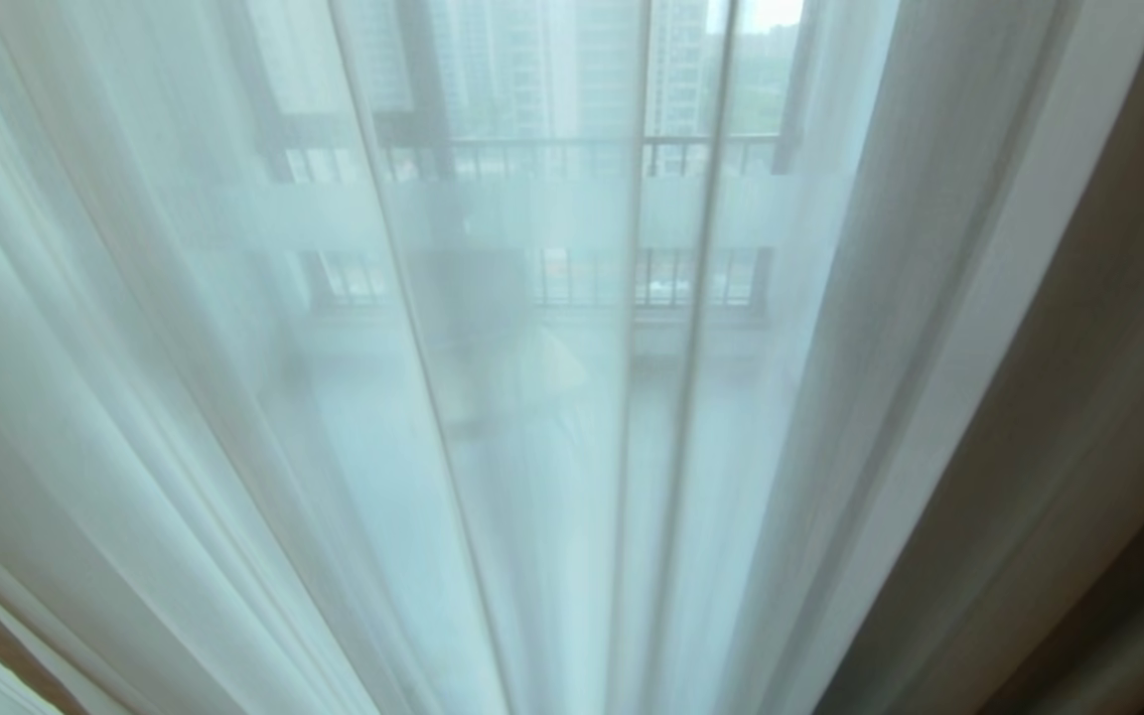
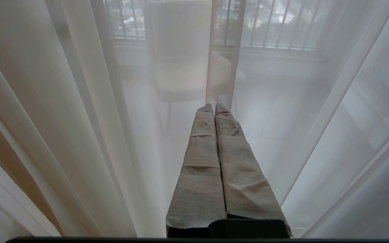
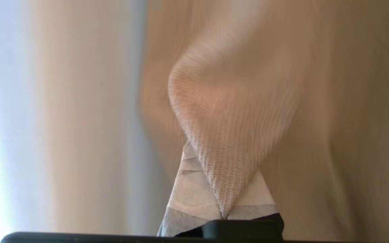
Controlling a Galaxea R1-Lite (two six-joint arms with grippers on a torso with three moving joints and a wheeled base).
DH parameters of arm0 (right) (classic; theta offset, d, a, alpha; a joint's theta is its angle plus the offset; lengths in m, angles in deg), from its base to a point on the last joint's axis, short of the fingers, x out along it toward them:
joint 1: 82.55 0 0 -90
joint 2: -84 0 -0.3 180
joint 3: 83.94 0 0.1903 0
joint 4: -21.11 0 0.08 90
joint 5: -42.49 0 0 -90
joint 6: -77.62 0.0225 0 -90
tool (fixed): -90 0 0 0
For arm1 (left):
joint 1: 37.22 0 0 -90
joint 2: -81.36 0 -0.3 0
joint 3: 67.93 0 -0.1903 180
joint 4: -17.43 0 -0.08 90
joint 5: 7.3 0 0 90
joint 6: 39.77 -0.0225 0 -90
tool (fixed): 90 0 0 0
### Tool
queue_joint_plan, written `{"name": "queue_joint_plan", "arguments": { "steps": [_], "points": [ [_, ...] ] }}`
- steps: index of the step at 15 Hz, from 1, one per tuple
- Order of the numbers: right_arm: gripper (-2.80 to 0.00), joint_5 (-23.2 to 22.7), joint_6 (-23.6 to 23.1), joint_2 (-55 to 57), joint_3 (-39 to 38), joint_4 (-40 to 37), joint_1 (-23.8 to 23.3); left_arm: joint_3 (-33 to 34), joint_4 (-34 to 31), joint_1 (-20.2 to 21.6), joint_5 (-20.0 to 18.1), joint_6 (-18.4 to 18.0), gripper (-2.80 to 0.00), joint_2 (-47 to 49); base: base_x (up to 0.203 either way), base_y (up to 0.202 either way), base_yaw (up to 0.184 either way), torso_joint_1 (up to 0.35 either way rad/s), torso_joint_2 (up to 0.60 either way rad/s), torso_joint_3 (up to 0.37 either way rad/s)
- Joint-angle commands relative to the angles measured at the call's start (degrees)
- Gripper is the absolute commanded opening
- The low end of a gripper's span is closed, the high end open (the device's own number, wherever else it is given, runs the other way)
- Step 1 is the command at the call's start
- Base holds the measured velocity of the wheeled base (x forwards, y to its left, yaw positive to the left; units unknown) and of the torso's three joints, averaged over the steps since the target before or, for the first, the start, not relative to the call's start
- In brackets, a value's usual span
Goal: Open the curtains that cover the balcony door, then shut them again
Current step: Close the outer curtains on both sides
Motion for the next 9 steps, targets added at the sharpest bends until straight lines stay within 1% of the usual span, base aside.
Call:
{"name": "queue_joint_plan", "arguments": {
  "steps": [1, 5, 8, 9],
  "points": [
    [-2.8, -4.11, 0.08, -1.2, 2.63, -0.19, 0.38, 0.02, -0.01, 0.08, 0.04, 0.05, -2.8, -0.02, 0.0, 0.0, 0.0, 0.0, 0.0, 0.0],
    [-2.8, -11.03, 0.18, -4.1, 3.48, -0.05, 6.39, 0.02, -0.02, -0.01, 0.04, 0.05, -2.8, -0.02, 0.0, 0.0, 0.0, 0.0, 0.0, 0.0],
    [-2.8, -15.82, 0.09, -7.36, 3.25, -0.23, 13.79, 0.02, 0.0, -0.01, 0.04, 0.05, -2.8, -0.02, 0.0, 0.0, 0.0, 0.0, 0.0, 0.0],
    [-2.8, -18.34, -0.01, -8.5, 3.01, -0.4, 16.41, 0.02, 0.07, -0.01, 0.04, 0.05, -2.8, -0.02, 0.0, 0.0, 0.0, 0.0, 0.0, 0.0]
  ]
}}
